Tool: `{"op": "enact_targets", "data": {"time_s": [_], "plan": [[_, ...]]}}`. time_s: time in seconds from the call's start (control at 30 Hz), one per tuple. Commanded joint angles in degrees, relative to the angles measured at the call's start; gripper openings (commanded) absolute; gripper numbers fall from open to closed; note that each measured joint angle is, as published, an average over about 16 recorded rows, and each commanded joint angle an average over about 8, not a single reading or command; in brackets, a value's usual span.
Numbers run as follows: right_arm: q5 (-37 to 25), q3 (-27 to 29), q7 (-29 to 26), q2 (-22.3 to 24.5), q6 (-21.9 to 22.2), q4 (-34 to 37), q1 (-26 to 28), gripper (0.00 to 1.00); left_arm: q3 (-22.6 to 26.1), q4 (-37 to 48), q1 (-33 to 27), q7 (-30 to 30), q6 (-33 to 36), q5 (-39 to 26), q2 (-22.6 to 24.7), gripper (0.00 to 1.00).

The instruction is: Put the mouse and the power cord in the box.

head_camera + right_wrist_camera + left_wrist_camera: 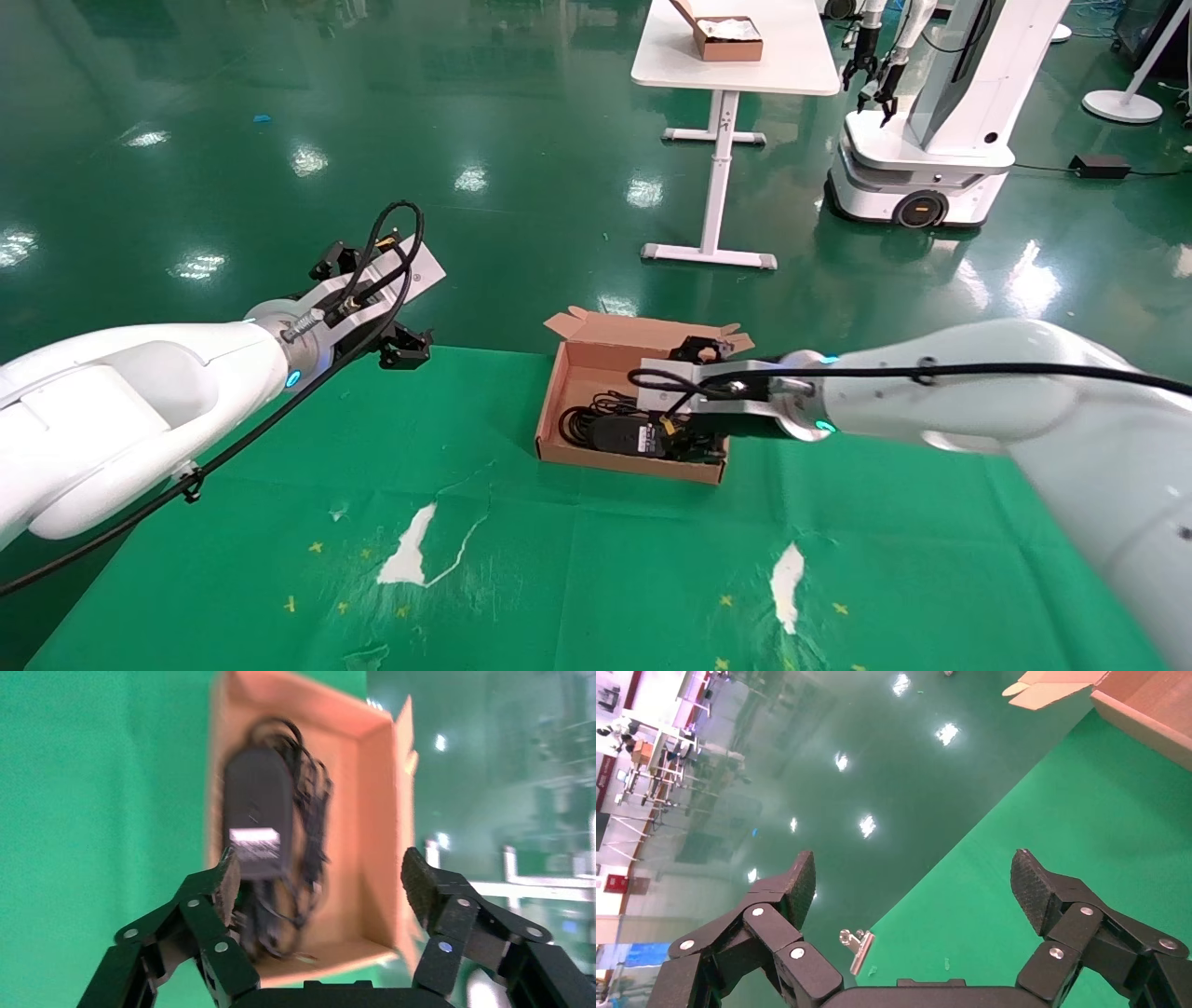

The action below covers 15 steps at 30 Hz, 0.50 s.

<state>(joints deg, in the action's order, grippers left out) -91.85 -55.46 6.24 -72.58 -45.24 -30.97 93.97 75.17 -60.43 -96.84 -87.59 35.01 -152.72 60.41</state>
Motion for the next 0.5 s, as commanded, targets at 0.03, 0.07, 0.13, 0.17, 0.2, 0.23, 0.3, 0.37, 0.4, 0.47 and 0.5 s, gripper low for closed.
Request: {"op": "enact_targets", "data": {"time_s": [0.03, 0.07, 0.13, 0.17, 0.2, 0.23, 0.3, 0.37, 0.4, 0.47, 0.5], "plan": [[1.9, 1.5, -0.6, 1.4, -1.5, -1.6, -1.2, 1.00, 0.0, 0.0, 0.0, 0.0, 0.0, 0.0, 0.0, 1.00], [2.9, 2.3, -1.0, 2.2, -2.3, -2.4, -1.9, 1.00, 0.0, 0.0, 0.0, 0.0, 0.0, 0.0, 0.0, 1.00], [4.8, 3.8, -1.6, 3.6, -3.9, -4.1, -3.1, 1.00, 0.0, 0.0, 0.0, 0.0, 0.0, 0.0, 0.0, 1.00], [5.7, 4.5, -1.9, 4.3, -4.6, -4.9, -3.7, 1.00, 0.0, 0.0, 0.0, 0.0, 0.0, 0.0, 0.0, 1.00], [6.7, 5.3, -2.3, 5.0, -5.4, -5.7, -4.3, 1.00, 0.0, 0.0, 0.0, 0.0, 0.0, 0.0, 0.0, 1.00], [7.6, 6.0, -2.6, 5.7, -6.2, -6.5, -4.9, 1.00, 0.0, 0.0, 0.0, 0.0, 0.0, 0.0, 0.0, 1.00], [9.5, 7.5, -3.2, 7.2, -7.7, -8.1, -6.2, 1.00, 0.0, 0.0, 0.0, 0.0, 0.0, 0.0, 0.0, 1.00], [11.4, 9.0, -3.9, 8.6, -9.2, -9.7, -7.4, 1.00, 0.0, 0.0, 0.0, 0.0, 0.0, 0.0, 0.0, 1.00], [12.4, 9.8, -4.2, 9.3, -10.0, -10.6, -8.0, 1.00, -0.1, 0.0, 0.1, 0.1, 0.1, 0.2, 0.0, 1.00], [14.3, 11.3, -4.9, 10.7, -11.6, -12.2, -9.3, 1.00, -0.6, -0.1, 0.4, 0.8, 0.5, 1.2, -0.3, 1.00], [15.3, 12.1, -5.2, 11.5, -12.4, -13.0, -9.9, 1.00, -1.1, -0.2, 0.7, 1.5, 0.9, 2.1, -0.5, 1.00]]}}
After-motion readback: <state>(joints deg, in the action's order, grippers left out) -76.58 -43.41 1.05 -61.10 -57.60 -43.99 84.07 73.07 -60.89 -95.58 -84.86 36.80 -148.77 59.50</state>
